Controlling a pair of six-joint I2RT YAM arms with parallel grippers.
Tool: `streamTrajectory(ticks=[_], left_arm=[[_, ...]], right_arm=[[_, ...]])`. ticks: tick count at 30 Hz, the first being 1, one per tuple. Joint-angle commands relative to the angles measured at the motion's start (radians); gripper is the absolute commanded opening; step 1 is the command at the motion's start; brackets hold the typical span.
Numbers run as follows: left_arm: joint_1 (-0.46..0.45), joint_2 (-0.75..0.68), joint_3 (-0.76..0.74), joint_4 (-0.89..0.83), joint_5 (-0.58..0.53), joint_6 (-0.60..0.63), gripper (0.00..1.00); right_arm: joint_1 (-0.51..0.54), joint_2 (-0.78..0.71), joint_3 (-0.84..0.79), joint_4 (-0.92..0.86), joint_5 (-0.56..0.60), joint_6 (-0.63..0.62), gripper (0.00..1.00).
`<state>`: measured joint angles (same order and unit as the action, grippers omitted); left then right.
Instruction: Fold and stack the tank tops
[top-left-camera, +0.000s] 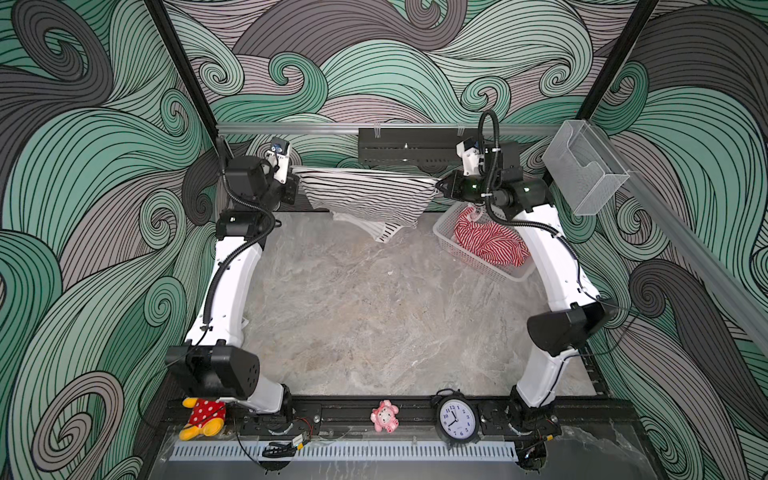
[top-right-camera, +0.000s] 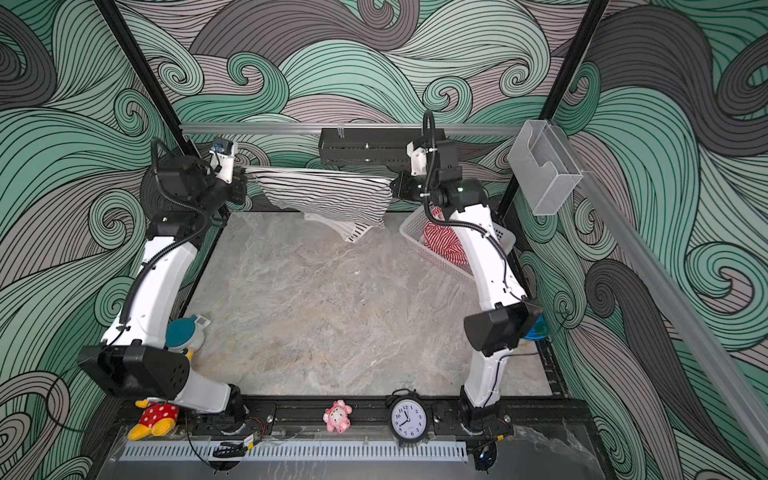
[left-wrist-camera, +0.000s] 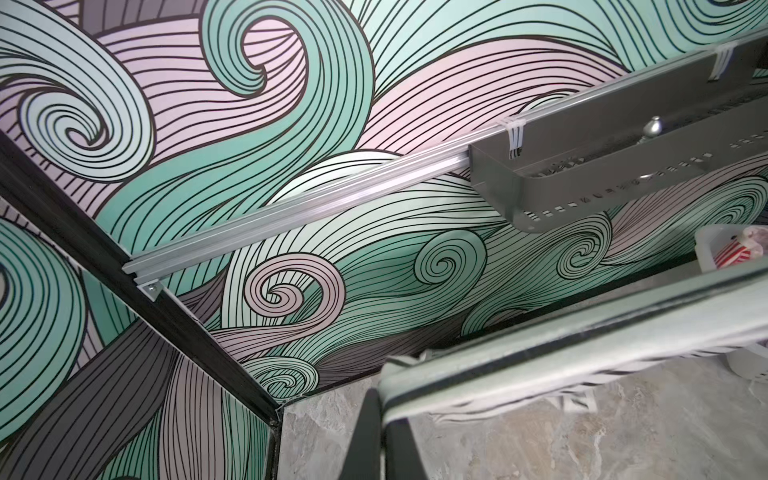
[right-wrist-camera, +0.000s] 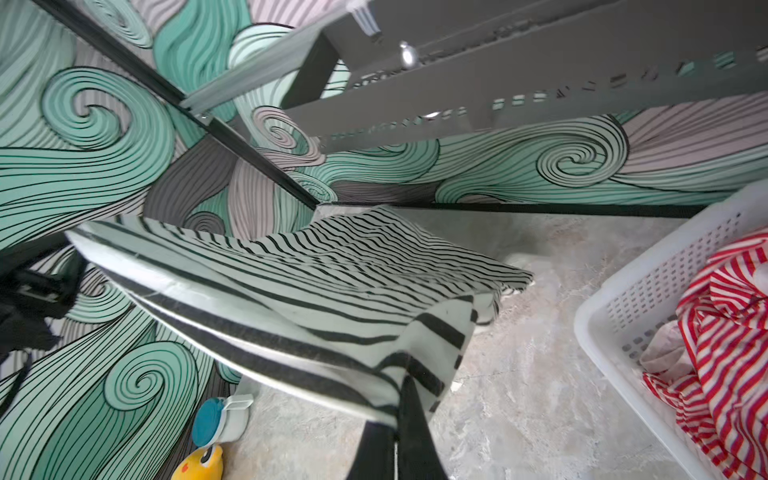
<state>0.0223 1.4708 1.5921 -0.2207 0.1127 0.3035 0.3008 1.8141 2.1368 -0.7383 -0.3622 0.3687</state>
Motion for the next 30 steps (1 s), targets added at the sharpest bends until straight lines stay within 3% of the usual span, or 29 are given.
streamTrajectory(ticks=[1, 8, 14, 17, 21, 25, 30], left_arm=[[0.037, 0.054, -0.212, 0.067, 0.028, 0.013, 0.0], [0.036, 0.184, -0.312, -0.261, 0.104, 0.169, 0.0], [0.032, 0.045, -0.532, -0.348, 0.193, 0.343, 0.0], [-0.007, -0.016, -0.624, -0.437, 0.208, 0.451, 0.0], [-0.1, -0.044, -0.736, -0.485, 0.08, 0.544, 0.0], [-0.158, -0.044, -0.753, -0.567, 0.001, 0.553, 0.0], [-0.157, -0.103, -0.749, -0.548, -0.041, 0.522, 0.0]], right_arm=[[0.004, 0.048, -0.264, 0.132, 0.005, 0.034, 0.0], [0.042, 0.068, -0.697, 0.26, 0.008, 0.049, 0.0], [0.087, -0.065, -0.989, 0.325, 0.063, 0.068, 0.0], [0.108, -0.117, -1.049, 0.304, 0.101, 0.069, 0.0], [0.125, -0.152, -1.08, 0.249, 0.159, 0.054, 0.0], [0.126, -0.175, -1.095, 0.198, 0.199, 0.036, 0.0], [0.128, -0.245, -1.109, 0.15, 0.21, 0.028, 0.0]])
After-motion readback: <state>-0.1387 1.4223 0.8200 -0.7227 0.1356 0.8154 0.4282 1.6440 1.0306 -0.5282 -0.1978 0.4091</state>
